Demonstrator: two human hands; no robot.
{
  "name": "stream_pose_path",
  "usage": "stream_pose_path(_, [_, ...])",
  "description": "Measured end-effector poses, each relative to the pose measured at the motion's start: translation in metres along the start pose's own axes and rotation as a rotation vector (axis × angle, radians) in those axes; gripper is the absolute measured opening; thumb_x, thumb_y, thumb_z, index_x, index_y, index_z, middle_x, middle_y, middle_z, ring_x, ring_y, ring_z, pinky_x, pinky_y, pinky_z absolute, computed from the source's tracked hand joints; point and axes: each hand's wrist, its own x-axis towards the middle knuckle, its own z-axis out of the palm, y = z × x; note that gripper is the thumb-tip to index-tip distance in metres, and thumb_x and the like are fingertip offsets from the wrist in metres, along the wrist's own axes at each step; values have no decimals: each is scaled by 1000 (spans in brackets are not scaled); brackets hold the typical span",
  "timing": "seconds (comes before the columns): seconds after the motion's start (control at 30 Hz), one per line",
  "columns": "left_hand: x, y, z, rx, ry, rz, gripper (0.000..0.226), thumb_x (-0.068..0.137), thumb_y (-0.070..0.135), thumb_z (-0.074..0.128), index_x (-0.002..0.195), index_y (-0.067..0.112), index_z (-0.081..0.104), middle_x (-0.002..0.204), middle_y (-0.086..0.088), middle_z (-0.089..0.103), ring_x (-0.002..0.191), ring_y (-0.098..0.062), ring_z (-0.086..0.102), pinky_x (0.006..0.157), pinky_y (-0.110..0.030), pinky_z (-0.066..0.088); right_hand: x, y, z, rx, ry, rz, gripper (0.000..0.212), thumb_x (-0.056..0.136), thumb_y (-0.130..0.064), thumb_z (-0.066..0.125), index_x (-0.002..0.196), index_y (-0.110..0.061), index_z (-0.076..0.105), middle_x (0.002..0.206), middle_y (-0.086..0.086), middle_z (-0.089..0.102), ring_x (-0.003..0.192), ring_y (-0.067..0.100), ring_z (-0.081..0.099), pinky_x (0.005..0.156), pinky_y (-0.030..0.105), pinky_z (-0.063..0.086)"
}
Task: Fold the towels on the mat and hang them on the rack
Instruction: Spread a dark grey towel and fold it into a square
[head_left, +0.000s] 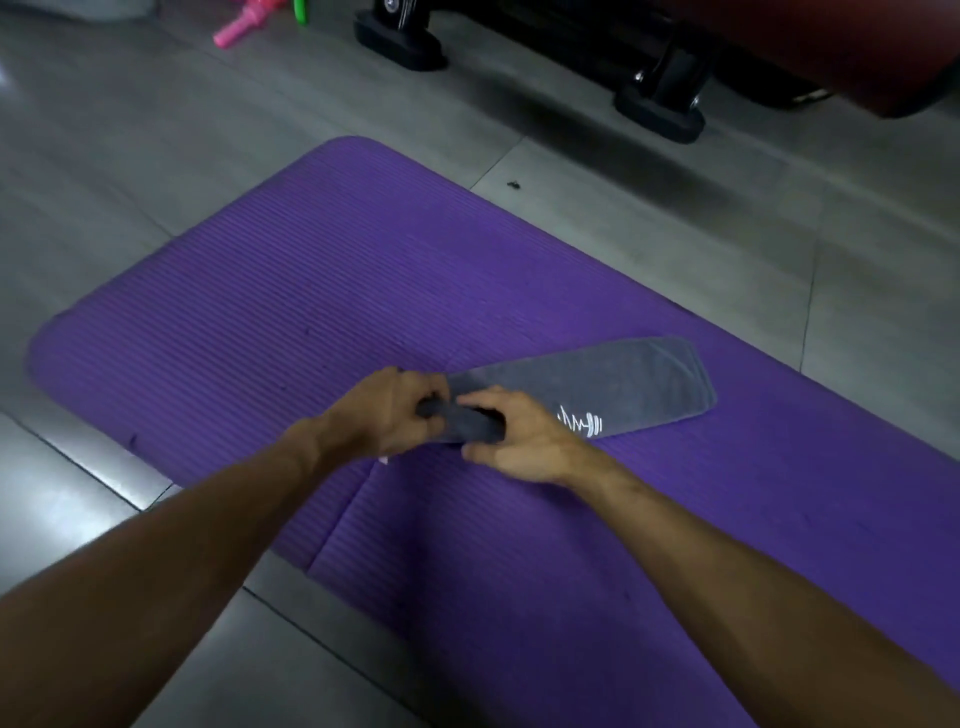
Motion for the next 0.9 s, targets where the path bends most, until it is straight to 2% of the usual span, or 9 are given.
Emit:
stream_pose_path(0.1, [15,6,-16,-217,-130,-103,12,80,28,74,77,19,67,68,10,60,73,-13,60,64,-23,38,-4,-7,3,8,126,38,39,78,-29,76,114,-25,62,112,-6,64,103,11,58,92,28,46])
stream_pose_path(0.23, [10,23,-33,-647,-117,-230,35,77,57,65,71,23,72,73,5,70,72,-7,63,70,-27,47,-18,1,-14,237,161,122,9,87,-18,69,87,-18,60,77,-4,60,75,14,55,71,28,44])
stream_pose_path(0.33, [6,39,-30,-1042,-139,-238,53,69,59,75,98,15,73,97,-1,73,91,-12,66,83,-31,47,-42,13,-32,558,272,252,22,86,-24,68,96,-6,62,92,17,69,87,34,66,84,46,50])
stream_pose_path(0.43, [8,64,0,-1226,-157,-222,61,68,32,83,121,10,62,118,-7,69,111,-21,64,94,-36,50,-72,24,-44,977,327,329,31,94,-12,59,121,2,58,118,18,67,114,34,61,103,46,47])
stream_pose_path(0.53, [13,96,30,-1195,-71,-197,42,84,23,73,122,9,62,117,-6,70,113,-22,64,94,-34,50,-100,24,-50,1227,297,342,33,93,-5,54,125,2,58,122,18,65,117,31,60,100,41,49])
stream_pose_path(0.63, [19,113,41,-1060,-50,-132,26,94,22,60,120,18,62,112,2,71,107,-10,66,90,-26,52,-115,25,-58,1303,317,282,40,87,-13,62,125,-3,58,122,16,66,114,29,63,96,39,52])
stream_pose_path(0.7, [24,118,45,-958,-138,-84,29,95,23,59,123,17,61,113,4,70,107,-7,65,90,-23,51,-117,29,-63,1274,407,264,41,82,-17,67,120,-1,61,117,18,68,112,30,64,93,38,54])
stream_pose_path(0.77, [29,125,50,-889,-214,-90,32,94,29,60,124,17,61,114,6,70,108,-6,64,93,-24,51,-114,37,-69,1164,535,318,28,82,-11,70,108,-2,68,107,16,71,107,31,66,90,37,55])
stream_pose_path(0.9, [37,121,65,-779,-211,-196,47,80,45,73,120,22,61,109,9,70,105,-7,65,95,-32,51,-105,65,-83,1079,687,409,20,87,-12,69,106,-10,69,99,8,74,96,23,70,84,36,56])
